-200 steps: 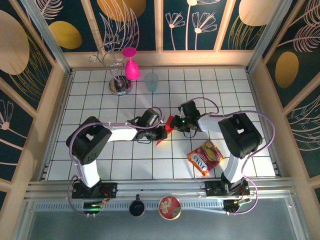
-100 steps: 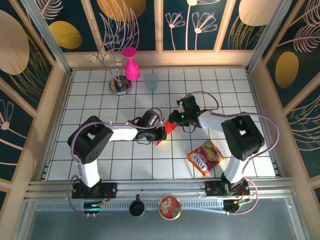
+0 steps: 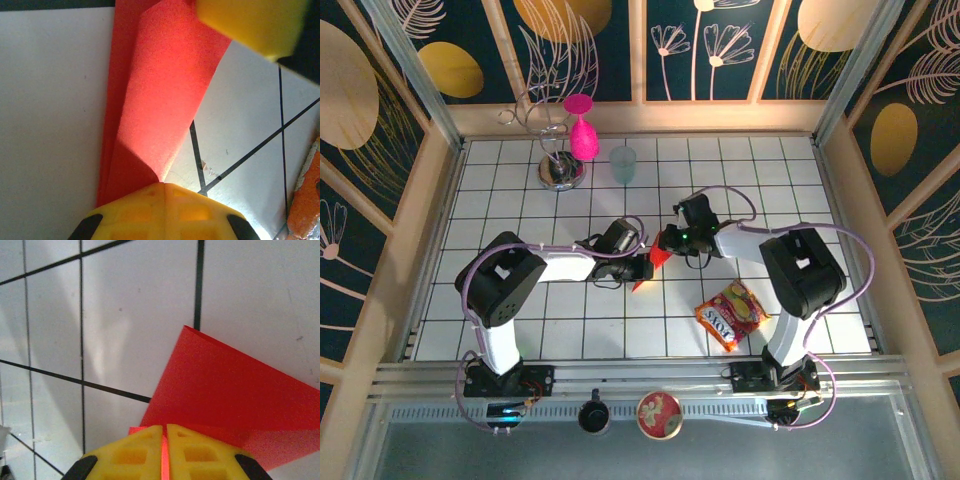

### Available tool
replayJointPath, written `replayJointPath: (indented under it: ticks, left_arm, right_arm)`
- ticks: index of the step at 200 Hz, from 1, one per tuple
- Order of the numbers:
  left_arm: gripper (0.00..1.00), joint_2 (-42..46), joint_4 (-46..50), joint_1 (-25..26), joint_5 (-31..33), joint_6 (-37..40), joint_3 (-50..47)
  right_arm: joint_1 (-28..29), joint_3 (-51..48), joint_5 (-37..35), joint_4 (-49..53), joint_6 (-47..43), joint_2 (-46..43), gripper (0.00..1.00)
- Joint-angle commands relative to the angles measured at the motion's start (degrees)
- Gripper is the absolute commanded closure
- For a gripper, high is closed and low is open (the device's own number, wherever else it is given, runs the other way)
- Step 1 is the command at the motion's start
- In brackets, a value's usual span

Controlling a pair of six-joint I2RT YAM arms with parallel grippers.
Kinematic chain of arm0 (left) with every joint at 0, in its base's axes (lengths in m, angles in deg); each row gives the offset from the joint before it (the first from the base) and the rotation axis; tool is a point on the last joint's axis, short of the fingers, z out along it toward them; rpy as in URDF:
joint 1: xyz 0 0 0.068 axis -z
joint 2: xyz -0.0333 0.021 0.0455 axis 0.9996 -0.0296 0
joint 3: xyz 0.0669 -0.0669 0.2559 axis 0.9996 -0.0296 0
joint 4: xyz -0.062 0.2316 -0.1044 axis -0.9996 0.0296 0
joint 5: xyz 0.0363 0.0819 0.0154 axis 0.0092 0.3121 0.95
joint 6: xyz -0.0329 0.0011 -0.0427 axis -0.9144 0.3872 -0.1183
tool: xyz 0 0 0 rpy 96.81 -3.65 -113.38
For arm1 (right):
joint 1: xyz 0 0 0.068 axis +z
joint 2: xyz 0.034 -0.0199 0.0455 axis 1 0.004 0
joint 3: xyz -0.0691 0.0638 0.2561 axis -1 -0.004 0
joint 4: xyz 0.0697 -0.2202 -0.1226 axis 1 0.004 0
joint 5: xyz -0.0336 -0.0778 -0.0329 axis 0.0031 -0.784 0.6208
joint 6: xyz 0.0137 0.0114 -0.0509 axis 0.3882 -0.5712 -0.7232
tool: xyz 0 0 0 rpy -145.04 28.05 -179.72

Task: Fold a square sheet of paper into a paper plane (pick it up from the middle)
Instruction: Fold the wing for the fifth time at the center of the table.

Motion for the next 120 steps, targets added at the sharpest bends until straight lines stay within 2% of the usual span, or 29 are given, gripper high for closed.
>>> replayJointPath:
  ticks: [1, 42, 120]
  left_arm:
    - [1.00, 0.76, 2.35, -0.07, -0.88, 0.01, 0.70]
    - [1.00, 2.84, 1.25, -0.18, 0.47, -0.47, 2.46]
    - [1.00, -1.97, 5.31, -0.57, 3.32, -1.39, 3.40]
  right_arm:
    - [0.48, -0.79, -1.43, 0.16, -0.96, 1.66, 0.89]
    - [0.52, -1.36, -1.76, -0.19, -1.07, 2.69, 0.89]
    - [0.48, -2.48, -1.54, -1.56, -1.16, 2.73, 0.89]
